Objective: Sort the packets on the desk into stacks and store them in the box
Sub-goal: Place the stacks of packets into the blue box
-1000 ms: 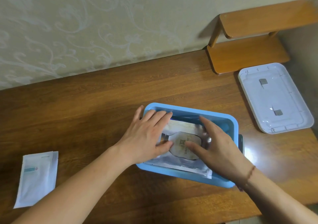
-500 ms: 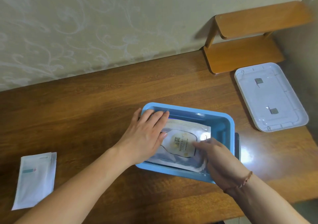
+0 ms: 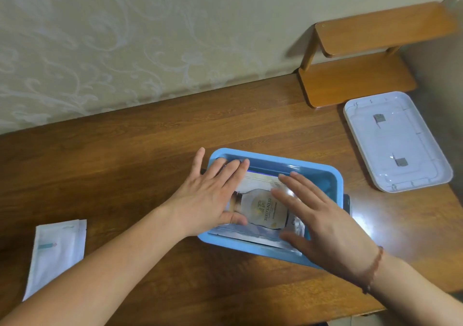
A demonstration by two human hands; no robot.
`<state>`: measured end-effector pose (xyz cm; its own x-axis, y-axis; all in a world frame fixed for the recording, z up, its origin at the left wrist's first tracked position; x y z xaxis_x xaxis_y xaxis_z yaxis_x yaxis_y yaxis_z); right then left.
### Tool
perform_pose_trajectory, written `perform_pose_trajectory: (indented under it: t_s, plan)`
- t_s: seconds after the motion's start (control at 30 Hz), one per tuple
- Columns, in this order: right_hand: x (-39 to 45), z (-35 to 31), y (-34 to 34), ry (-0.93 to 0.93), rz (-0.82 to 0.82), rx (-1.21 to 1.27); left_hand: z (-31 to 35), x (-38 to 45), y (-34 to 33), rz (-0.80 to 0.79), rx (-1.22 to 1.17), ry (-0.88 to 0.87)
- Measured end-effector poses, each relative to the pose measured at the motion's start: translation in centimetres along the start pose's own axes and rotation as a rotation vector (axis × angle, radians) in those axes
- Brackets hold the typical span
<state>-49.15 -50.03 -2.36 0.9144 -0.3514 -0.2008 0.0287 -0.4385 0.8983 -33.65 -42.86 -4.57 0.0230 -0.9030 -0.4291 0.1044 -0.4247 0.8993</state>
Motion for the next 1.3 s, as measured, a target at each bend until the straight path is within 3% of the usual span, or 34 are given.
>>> perform_pose_trajectory:
  t_s: [0.1,0.27,0.63,0.77,0.9,1.0,1.07,1.17,1.23,1.3]
  plan:
    - [1.1,0.0,-1.5,0.071,-0.098,-0.096,-0.2,0.0,0.2,-0.069,0.053,-0.019]
    - [1.4,0.2,-2.0,0.108,-0.091,-0.126,-0.8,-1.3,1.0,-0.151,0.100,-0.047]
    - [1.9,1.2,-3.3,0.148,-0.106,-0.137,0.6,-0.3,0.1,-0.233,0.341,0.153]
    - [2.0,1.2,-3.8,0.191,-0.111,-0.142,1.1,0.1,0.0,-0.194,0.383,0.179]
    - [1.4,1.2,-2.4,0.235,-0.061,-0.131,0.2,-1.0,0.5,-0.128,0.230,0.180]
    - [0.5,0.8,0.6,0.257,0.109,0.057,-0.3,-1.7,0.7,-0.111,0.175,0.182]
    - [-0.9,1.8,3.3,0.178,0.363,0.238,-0.6,-1.8,0.8,-0.128,0.135,0.185]
    - [-4.0,6.0,4.2,-0.149,0.716,0.450,-0.8,-2.1,0.9,-0.155,0.056,0.187]
    - [-5.6,8.3,2.6,-0.380,0.790,0.661,-0.8,-2.4,1.2,-0.142,0.004,0.190]
    - [-6.3,9.3,1.0,-0.522,0.765,0.735,-0.7,-2.6,1.6,-0.114,-0.032,0.187]
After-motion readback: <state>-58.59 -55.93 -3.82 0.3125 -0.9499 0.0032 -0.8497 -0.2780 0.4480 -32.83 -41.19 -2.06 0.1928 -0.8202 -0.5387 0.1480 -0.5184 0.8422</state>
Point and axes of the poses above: each hand's wrist, its own x-axis towards the middle knuckle, its own y-axis out of the back of the hand, z = x × y, the point moved 8 cm from there along x, towards the middle knuckle, and after that the axes turned 3 degrees about -x, right-handed, at the moved point
